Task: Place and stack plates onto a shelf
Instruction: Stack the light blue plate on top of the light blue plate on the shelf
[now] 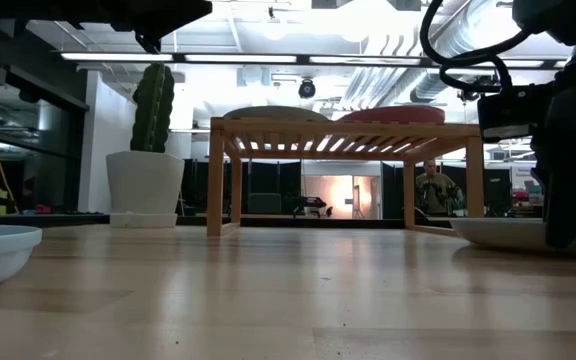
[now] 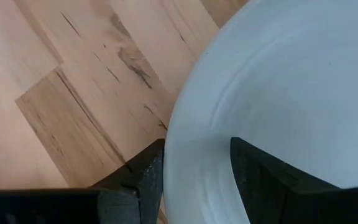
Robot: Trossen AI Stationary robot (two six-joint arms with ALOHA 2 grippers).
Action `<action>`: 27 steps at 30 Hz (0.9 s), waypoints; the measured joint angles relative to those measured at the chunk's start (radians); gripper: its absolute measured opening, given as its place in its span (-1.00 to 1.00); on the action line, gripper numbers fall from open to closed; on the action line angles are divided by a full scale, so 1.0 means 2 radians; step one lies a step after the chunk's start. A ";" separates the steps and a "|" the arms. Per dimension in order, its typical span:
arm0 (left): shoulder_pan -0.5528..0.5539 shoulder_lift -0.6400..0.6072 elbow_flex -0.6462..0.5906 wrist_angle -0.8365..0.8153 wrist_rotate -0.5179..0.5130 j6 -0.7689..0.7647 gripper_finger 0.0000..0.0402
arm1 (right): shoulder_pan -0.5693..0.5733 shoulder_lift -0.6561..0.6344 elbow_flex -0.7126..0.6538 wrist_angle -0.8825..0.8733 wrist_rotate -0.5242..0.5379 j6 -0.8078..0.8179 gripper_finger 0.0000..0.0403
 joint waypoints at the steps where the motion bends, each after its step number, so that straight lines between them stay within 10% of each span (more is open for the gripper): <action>1: 0.000 0.000 0.000 0.000 0.000 0.000 -0.36 | 0.000 0.000 0.000 -0.001 0.000 0.000 -0.17; 14: 0.000 0.000 0.000 0.004 0.000 -0.022 -0.36 | 0.000 -0.001 0.006 -0.026 0.016 0.020 -0.93; 27: 0.000 0.000 0.000 0.017 -0.001 -0.023 -0.36 | 0.000 0.001 0.184 -0.055 0.009 -0.164 -1.00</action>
